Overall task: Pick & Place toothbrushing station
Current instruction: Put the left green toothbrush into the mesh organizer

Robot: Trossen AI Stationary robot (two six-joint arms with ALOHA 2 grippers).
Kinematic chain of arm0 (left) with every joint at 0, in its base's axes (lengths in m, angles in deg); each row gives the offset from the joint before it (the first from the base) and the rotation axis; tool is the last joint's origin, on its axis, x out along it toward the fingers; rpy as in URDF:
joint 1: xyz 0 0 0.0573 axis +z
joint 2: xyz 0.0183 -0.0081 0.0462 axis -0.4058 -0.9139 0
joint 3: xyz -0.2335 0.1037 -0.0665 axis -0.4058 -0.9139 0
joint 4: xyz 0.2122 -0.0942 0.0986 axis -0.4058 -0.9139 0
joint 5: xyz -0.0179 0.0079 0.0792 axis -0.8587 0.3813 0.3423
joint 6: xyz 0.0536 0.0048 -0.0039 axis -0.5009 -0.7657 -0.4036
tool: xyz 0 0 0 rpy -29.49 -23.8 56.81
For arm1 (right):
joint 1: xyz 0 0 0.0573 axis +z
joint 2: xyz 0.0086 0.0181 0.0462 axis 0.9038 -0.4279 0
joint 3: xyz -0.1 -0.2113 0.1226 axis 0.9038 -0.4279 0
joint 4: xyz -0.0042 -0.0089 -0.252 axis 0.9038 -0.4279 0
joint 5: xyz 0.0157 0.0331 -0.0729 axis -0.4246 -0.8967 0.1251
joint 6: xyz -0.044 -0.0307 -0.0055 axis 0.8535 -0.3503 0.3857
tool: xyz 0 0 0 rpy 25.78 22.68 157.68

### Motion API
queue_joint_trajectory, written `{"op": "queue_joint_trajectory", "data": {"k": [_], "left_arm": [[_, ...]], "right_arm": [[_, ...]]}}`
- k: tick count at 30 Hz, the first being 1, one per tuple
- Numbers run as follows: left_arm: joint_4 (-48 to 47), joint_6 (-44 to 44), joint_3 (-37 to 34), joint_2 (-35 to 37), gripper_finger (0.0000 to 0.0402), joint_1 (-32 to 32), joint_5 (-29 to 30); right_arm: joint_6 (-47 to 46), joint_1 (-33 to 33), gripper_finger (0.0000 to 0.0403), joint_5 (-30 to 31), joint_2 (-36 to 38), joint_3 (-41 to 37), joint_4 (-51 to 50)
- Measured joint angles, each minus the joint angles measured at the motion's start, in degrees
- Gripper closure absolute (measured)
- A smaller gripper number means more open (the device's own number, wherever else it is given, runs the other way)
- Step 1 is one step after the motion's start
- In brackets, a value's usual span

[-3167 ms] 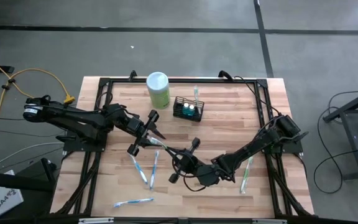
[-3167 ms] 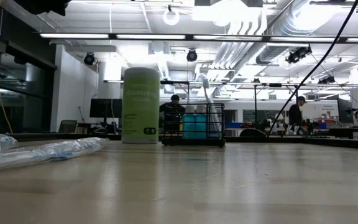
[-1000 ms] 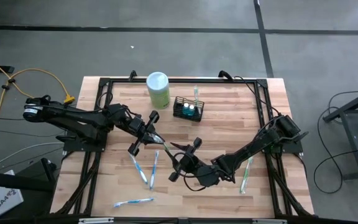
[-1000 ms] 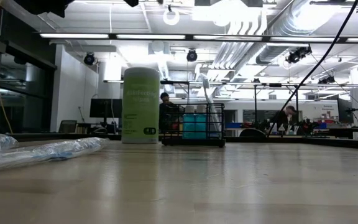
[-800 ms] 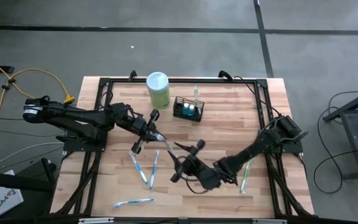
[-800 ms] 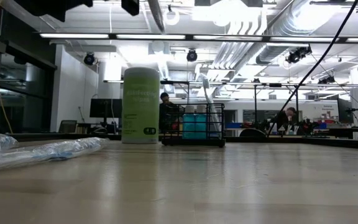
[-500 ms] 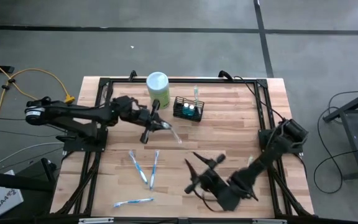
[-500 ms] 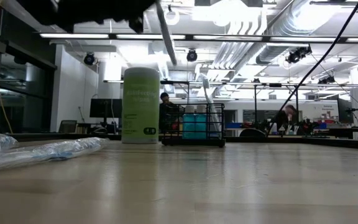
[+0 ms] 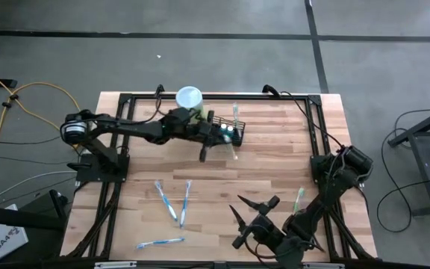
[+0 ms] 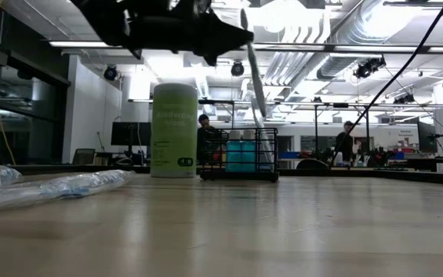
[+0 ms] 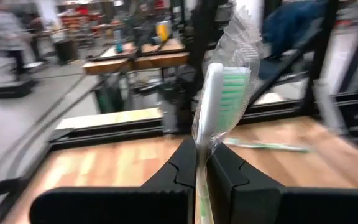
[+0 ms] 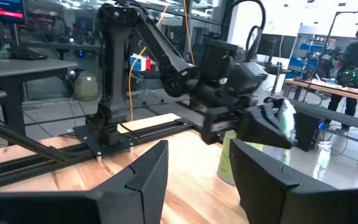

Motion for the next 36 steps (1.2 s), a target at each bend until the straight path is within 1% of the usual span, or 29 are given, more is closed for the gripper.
{"op": "queue_joint_trajectory", "data": {"k": [3, 6, 8, 10, 12, 14, 18, 22, 26, 29, 32, 36], "left_arm": [[-1.33, -2.48, 0.98, -0.10, 0.0396, 0.76, 3.69], [-1.40, -3.05, 1.68, 0.00, 0.0396, 2.57, 3.26], [-1.27, -1.52, 2.27, 0.08, 0.0396, 4.61, -0.64], [-1.20, -0.46, 2.46, 0.14, 0.0396, 6.85, -6.97], [-1.46, -0.24, 2.72, 0.12, 0.0396, 8.86, -11.87], [-1.37, -0.11, 3.27, 0.12, 0.0396, 10.45, -14.08], [-1.33, -0.88, 4.20, 0.14, 0.0396, 12.41, -14.63], [-1.33, -1.31, 4.55, 0.14, 0.0396, 12.20, -11.60], [-1.50, -4.35, 4.57, -1.07, 0.0396, 9.77, -4.06], [-0.27, -6.15, 4.98, -3.45, 0.0396, 7.54, 0.44], [3.64, -6.84, 5.20, -5.80, 0.0396, 5.96, 5.07], [9.28, -7.06, 5.30, -7.92, 0.0396, 4.91, 9.83]], "right_arm": [[-0.15, 0.78, 0.0241, -0.04, -0.02, -0.02, -0.02], [-1.51, 1.64, 0.0241, -0.04, -0.02, -0.02, -0.90], [-2.75, 2.21, 0.0241, -0.08, -0.02, -0.02, -2.01], [-4.06, 2.96, 0.0241, -0.04, -0.02, -0.03, -2.98], [-4.68, 3.88, 0.0241, -0.05, -0.14, -0.04, -3.01], [-4.70, 4.72, 0.0241, -0.09, -0.22, -0.04, -3.06], [-4.72, 5.90, 0.0241, -0.07, -0.22, -0.04, -3.02], [-4.70, 6.57, 0.0241, -0.07, -0.22, -0.04, -3.02], [-4.70, 6.63, 0.0241, -0.07, -0.22, -0.04, -3.02], [-4.70, 6.63, 0.0241, -0.09, -0.22, -0.04, -3.03], [-4.72, 6.63, 0.0241, -0.07, -0.22, -0.04, -3.07], [-6.01, 6.63, 0.0241, -0.15, -0.24, -0.04, -4.05]]}}
